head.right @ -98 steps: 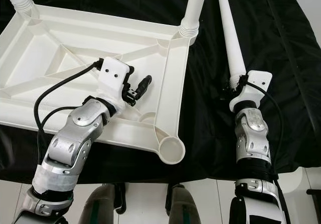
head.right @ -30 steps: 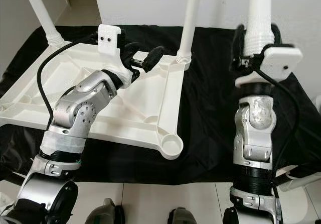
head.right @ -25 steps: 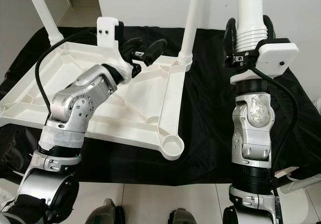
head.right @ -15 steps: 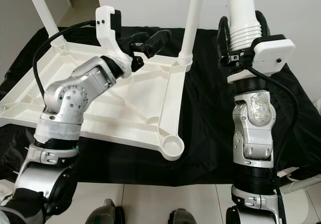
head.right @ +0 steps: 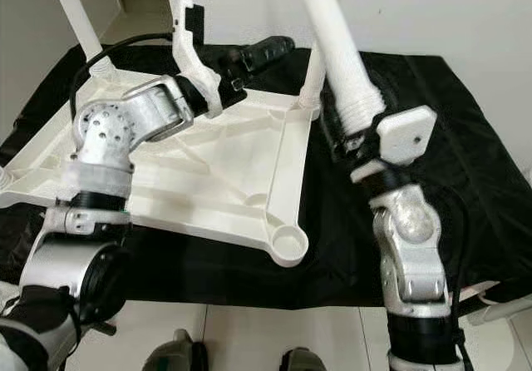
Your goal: Building children table
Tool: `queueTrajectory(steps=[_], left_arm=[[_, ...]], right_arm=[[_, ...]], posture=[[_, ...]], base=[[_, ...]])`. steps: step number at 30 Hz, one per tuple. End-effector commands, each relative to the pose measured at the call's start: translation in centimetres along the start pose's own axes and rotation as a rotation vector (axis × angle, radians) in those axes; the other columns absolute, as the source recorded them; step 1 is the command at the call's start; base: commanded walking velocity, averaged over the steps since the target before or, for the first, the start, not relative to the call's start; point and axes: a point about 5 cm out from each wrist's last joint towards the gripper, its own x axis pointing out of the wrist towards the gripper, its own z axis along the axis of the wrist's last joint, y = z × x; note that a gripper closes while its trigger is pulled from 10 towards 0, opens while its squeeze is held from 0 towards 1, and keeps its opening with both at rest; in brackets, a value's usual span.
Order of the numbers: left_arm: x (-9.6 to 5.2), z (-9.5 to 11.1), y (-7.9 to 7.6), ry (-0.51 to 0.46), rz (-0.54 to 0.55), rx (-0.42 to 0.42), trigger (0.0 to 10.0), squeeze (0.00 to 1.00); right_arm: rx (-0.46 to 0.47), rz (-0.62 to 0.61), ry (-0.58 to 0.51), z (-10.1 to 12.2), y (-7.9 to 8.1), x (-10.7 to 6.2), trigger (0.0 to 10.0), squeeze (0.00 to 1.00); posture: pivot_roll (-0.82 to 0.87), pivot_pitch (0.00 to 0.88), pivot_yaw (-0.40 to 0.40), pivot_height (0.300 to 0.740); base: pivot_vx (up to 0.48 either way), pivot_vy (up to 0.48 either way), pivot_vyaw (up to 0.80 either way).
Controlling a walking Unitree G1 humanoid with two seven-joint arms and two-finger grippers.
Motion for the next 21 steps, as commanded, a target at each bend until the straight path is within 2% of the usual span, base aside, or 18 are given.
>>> queueTrajectory(steps=[1, 8, 11, 12, 13, 14, 21], left_arm=[[0.2, -0.3, -1.9, 0.017, -0.357, -0.027, 10.0, 0.00], [0.5, -0.8, -2.0, 0.042, -0.366, -0.075, 10.0, 0.00], [1.4, -0.6, -2.1, 0.058, -0.369, -0.188, 10.0, 0.00], [1.4, -0.6, -2.1, 0.058, -0.369, -0.188, 10.0, 0.00], [1.7, -0.1, -2.0, 0.049, -0.367, -0.272, 10.0, 0.00], [1.8, 0.2, -2.0, 0.042, -0.361, -0.292, 10.0, 0.00], [2.0, 1.2, -1.7, 0.013, -0.336, -0.315, 10.0, 0.00]], right_arm=[[0.004, 0.031, -0.007, 0.3, 0.5, -0.1, 10.0, 0.00], [0.014, 0.071, 0.012, 0.0, 1.2, -0.1, 10.0, 0.00], [0.037, 0.170, 0.068, -0.6, 3.0, -0.7, 10.0, 0.00], [0.037, 0.170, 0.068, -0.6, 3.0, -0.7, 10.0, 0.00], [0.023, 0.221, 0.115, -1.2, 3.8, -1.5, 10.0, 0.00], [0.031, 0.231, 0.137, -1.5, 4.1, -2.0, 10.0, 0.00], [0.046, 0.227, 0.164, -1.8, 4.5, -2.8, 10.0, 0.00]], posture=[[-0.02, 0.000, 0.039, 0.740], [-0.03, 0.000, 0.043, 0.740], [-0.03, 0.000, 0.049, 0.740], [-0.03, 0.000, 0.049, 0.740], [-0.03, 0.000, 0.047, 0.740], [-0.03, 0.000, 0.047, 0.740], [-0.03, 0.000, 0.053, 0.740]], base=[[0.000, 0.000, 0.00], [0.000, 0.000, 0.00], [0.000, 0.000, 0.00], [0.000, 0.000, 0.00], [0.000, 0.000, 0.00], [0.000, 0.000, 0.00], [0.000, 0.000, 0.00]])
